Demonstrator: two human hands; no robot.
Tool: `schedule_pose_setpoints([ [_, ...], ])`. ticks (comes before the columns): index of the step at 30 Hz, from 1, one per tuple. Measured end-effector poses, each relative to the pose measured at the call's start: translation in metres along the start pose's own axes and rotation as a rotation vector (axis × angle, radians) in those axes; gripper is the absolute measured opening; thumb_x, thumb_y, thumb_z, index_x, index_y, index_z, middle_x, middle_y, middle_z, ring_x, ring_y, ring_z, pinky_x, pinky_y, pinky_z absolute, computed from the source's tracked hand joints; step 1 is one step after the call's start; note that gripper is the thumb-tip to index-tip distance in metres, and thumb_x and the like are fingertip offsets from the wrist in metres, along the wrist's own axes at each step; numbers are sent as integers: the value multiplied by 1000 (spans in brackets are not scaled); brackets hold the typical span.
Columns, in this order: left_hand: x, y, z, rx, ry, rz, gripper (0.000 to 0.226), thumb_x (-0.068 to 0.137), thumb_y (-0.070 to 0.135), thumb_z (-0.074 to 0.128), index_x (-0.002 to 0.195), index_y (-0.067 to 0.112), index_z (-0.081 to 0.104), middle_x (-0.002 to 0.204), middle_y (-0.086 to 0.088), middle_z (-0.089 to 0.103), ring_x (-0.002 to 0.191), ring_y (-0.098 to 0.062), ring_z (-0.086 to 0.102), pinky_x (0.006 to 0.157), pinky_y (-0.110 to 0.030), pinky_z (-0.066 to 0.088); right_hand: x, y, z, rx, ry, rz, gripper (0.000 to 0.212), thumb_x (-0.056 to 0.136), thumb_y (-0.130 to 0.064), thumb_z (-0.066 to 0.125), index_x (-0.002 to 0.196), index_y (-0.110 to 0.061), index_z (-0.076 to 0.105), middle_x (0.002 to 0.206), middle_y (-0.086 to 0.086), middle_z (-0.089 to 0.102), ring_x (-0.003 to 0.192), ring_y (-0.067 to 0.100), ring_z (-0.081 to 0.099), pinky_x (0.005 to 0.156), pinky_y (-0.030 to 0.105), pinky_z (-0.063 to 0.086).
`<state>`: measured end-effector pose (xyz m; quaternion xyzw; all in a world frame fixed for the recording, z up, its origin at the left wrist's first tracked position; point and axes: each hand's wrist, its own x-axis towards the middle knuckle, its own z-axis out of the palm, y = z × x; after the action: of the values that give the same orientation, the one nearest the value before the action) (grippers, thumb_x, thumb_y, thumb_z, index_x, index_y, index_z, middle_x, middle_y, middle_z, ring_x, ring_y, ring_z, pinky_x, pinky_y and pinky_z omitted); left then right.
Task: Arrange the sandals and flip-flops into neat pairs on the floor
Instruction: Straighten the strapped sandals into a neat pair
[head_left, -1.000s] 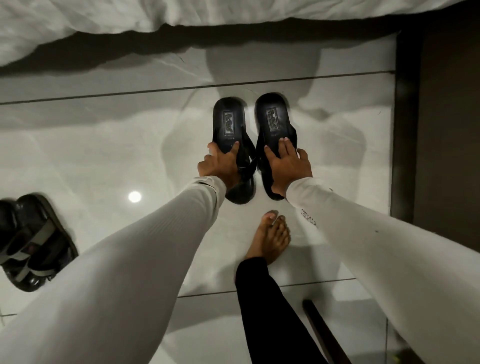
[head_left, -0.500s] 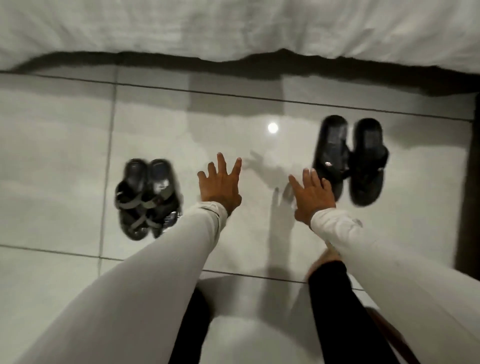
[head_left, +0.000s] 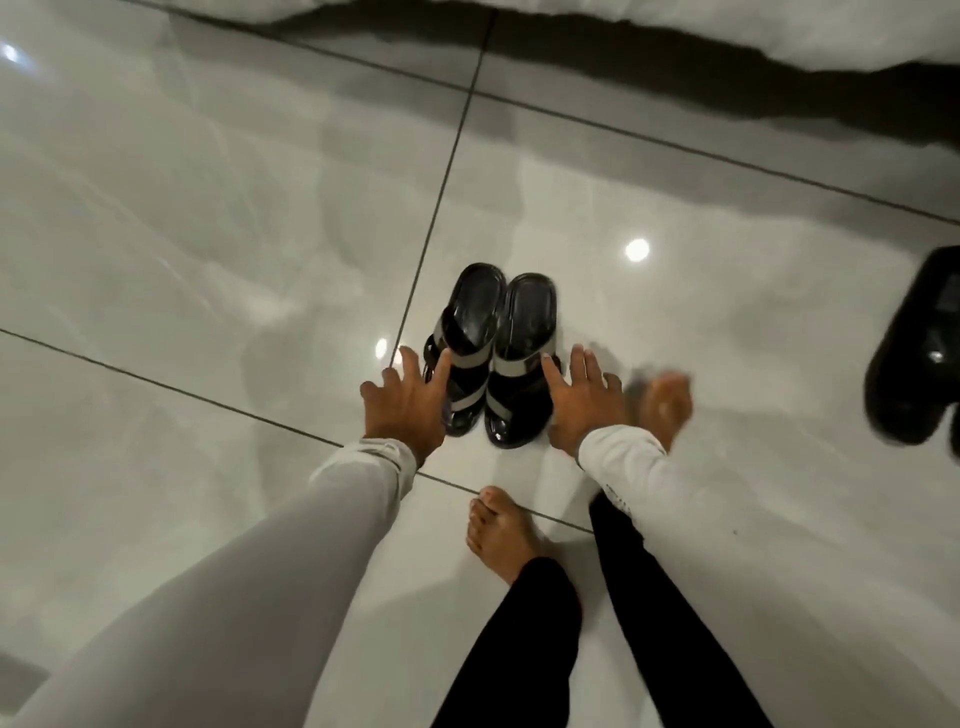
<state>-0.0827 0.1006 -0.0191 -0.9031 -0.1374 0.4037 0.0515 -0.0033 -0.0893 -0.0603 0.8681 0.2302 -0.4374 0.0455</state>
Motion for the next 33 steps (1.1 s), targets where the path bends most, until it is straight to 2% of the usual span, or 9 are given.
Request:
schedule_pose_setpoints([
  [3, 37, 16, 7, 5, 27, 44, 96, 89, 37, 66, 160, 28, 3, 164, -22, 11, 133, -41, 44, 99, -55, 46, 19, -10, 9, -78, 87, -13, 107, 82, -36, 74, 161, -22, 2, 167, 20, 2, 155, 36, 6, 121, 55, 20],
  [5, 63, 28, 9, 0, 27, 66, 101, 87, 42, 69, 160, 29, 0, 166, -19, 4, 137, -42, 39, 102, -58, 44, 34, -11, 13, -97, 112, -53, 110, 84, -33, 74, 160, -19, -4, 167, 20, -3, 156, 35, 2, 122, 53, 18],
  [8, 96, 40, 13, -18, -11, 57, 99, 90, 49, 64, 159, 34, -4, 168, -16, -6, 132, -41, 44, 96, -54, 47, 56, -6, 18, -107, 103, -91, 112, 83, -33, 76, 160, -19, -5, 167, 20, -6, 156, 34, 0, 124, 53, 18],
  [11, 117, 44, 20, 0, -16, 64, 100, 90, 49, 64, 159, 35, -6, 168, -17, -9, 123, -40, 50, 85, -47, 50, 75, 0, 22, -126, 94, -111, 108, 85, -35, 75, 161, -19, -1, 167, 20, -6, 156, 36, -1, 123, 54, 19],
  [16, 123, 44, 17, 18, 15, 90, 98, 90, 51, 63, 160, 33, -4, 167, -20, -3, 121, -41, 51, 88, -49, 52, 83, 9, 25, -161, 164, -113, 92, 92, -31, 65, 161, -19, 5, 167, 23, -2, 154, 40, 8, 114, 59, 29],
  [21, 146, 51, -17, 9, 11, 74, 98, 91, 46, 66, 160, 34, -3, 167, -20, -2, 118, -39, 53, 85, -45, 51, 105, 12, 2, -155, 235, -42, 80, 95, -20, 59, 160, -19, 12, 166, 23, 6, 151, 42, 20, 110, 61, 33],
  [29, 212, 57, -87, -9, 24, 69, 109, 85, 36, 75, 159, 38, -5, 168, -16, -3, 124, -39, 50, 93, -49, 48, 160, 32, -67, -135, 262, 42, 81, 97, -28, 57, 161, -20, 7, 167, 21, 3, 152, 41, 16, 113, 63, 26],
  [33, 240, 60, -117, 9, -6, 85, 114, 80, 40, 80, 158, 40, -4, 168, -15, -3, 128, -41, 47, 96, -52, 47, 179, 41, -91, -139, 265, 79, 83, 97, -36, 59, 160, -20, 7, 167, 21, 3, 152, 41, 15, 114, 63, 26],
])
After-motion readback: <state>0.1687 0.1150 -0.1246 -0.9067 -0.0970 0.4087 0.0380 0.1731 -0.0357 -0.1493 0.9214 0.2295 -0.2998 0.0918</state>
